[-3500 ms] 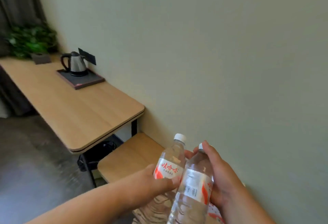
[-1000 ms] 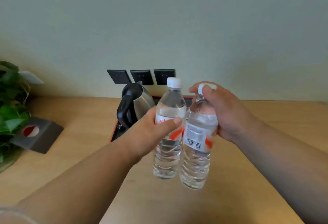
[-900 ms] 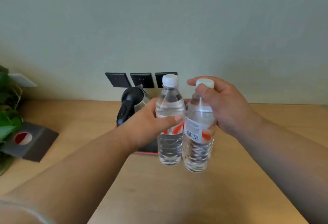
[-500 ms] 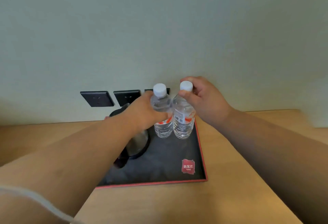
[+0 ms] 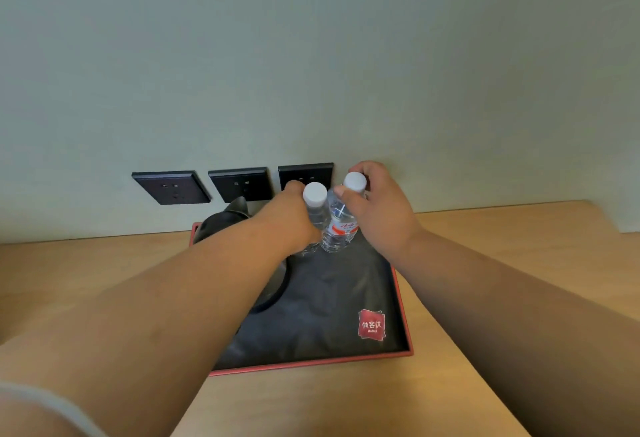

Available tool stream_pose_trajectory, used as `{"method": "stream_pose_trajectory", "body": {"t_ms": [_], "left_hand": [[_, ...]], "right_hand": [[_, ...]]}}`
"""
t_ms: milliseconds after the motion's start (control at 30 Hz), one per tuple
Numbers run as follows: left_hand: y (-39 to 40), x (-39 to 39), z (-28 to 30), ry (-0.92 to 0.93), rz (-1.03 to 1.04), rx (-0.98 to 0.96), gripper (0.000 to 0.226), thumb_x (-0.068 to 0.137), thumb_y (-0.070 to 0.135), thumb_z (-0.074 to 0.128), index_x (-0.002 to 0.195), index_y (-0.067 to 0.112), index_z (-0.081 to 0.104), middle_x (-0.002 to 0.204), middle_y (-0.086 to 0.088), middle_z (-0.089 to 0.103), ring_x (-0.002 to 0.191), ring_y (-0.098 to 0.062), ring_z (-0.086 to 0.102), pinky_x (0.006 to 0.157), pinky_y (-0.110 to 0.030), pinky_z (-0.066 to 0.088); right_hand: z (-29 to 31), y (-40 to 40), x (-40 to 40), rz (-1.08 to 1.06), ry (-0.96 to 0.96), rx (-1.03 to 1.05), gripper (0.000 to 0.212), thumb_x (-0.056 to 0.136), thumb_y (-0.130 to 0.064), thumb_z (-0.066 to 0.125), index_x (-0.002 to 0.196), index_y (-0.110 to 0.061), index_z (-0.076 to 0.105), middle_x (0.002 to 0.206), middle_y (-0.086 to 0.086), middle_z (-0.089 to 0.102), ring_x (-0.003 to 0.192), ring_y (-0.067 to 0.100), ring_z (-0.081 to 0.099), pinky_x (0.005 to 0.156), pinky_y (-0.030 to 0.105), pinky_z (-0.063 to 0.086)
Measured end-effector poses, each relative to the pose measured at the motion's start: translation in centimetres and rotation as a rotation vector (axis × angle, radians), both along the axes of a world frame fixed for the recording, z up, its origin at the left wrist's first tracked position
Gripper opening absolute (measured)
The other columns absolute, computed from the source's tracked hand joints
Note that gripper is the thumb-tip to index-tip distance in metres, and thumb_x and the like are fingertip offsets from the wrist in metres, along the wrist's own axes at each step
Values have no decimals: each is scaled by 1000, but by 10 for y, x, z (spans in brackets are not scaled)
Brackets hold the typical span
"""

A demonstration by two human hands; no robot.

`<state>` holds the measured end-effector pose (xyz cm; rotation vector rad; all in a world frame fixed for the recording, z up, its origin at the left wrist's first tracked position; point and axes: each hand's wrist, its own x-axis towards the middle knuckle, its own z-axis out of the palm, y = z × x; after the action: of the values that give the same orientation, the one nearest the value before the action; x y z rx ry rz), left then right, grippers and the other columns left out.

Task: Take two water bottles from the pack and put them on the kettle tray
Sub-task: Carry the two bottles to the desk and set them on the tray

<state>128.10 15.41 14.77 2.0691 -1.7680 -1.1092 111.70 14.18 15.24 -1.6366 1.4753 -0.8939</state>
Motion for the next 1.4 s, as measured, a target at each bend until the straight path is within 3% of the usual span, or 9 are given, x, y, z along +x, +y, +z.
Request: {"method": "stream_pose_trajectory", "body": {"t_ms": [167, 333, 467, 600, 700, 833, 967, 1067, 1400], "left_hand": [[-1, 11, 12, 69, 62, 36, 62, 78, 15, 82, 132, 4, 52, 115, -18, 71, 110, -34, 68, 98, -48, 55], [2, 16, 24, -43, 26, -76, 57, 80, 23, 81, 128, 18, 51, 91, 3, 60, 81, -16, 58, 60, -26, 39], [3, 20, 33, -83, -2, -95, 52, 84, 21, 79, 128, 17, 53, 105, -6, 64, 92, -24, 59, 74, -33, 42], [7, 20, 34, -128, -30, -112, 49, 85, 22, 78, 127, 15, 52, 107, -11, 68, 91, -26, 61, 73, -34, 44], [11, 18, 32, -202, -72, -116, 54, 85, 27, 78, 129, 16, 48, 101, -9, 66, 87, -26, 60, 71, -35, 42], [11, 23, 34, -296, -146, -153, 59, 85, 34, 78, 132, 17, 46, 100, -7, 62, 86, -26, 56, 73, -36, 41], [12, 30, 32, -297, -167, -168, 58, 85, 37, 78, 130, 18, 46, 95, -2, 57, 85, -26, 56, 73, -35, 42], [12, 32, 28, -285, -164, -190, 57, 85, 38, 78, 128, 20, 45, 93, -2, 59, 84, -27, 58, 70, -36, 42], [7, 32, 24, -240, -160, -185, 61, 86, 31, 79, 135, 19, 46, 105, -8, 65, 87, -22, 54, 74, -35, 40]], "right_hand": [[-9, 5, 7, 149, -18, 117, 20, 89, -31, 58, 105, -25, 48, 87, -18, 54, 78, -4, 53, 64, 6, 37], [-8, 6, 7, 165, -45, 171, 25, 90, -31, 57, 112, -26, 45, 88, -23, 51, 81, -6, 51, 61, -3, 33], [-5, 3, 11, 159, -30, 182, 23, 90, -34, 57, 109, -27, 47, 87, -21, 53, 79, -5, 51, 61, 4, 33], [-8, 6, 14, 140, -11, 175, 34, 88, -35, 59, 118, -24, 47, 94, -12, 56, 84, 6, 53, 63, 11, 32], [-7, 7, 13, 132, -8, 186, 26, 87, -35, 60, 107, -31, 44, 85, -23, 53, 77, -4, 52, 61, 9, 32], [-4, 6, 15, 138, -7, 206, 24, 87, -33, 61, 103, -33, 42, 85, -23, 52, 76, -7, 50, 61, 10, 33], [-2, 5, 18, 132, 16, 179, 22, 88, -33, 60, 105, -29, 46, 87, -15, 56, 79, 3, 53, 62, 12, 35], [-4, 6, 18, 124, 2, 170, 21, 88, -33, 59, 104, -29, 45, 92, -7, 57, 87, 12, 54, 67, 23, 38], [-3, 9, 20, 74, -55, 219, 23, 88, -35, 60, 104, -29, 45, 90, -11, 58, 86, 10, 55, 67, 22, 38]]}}
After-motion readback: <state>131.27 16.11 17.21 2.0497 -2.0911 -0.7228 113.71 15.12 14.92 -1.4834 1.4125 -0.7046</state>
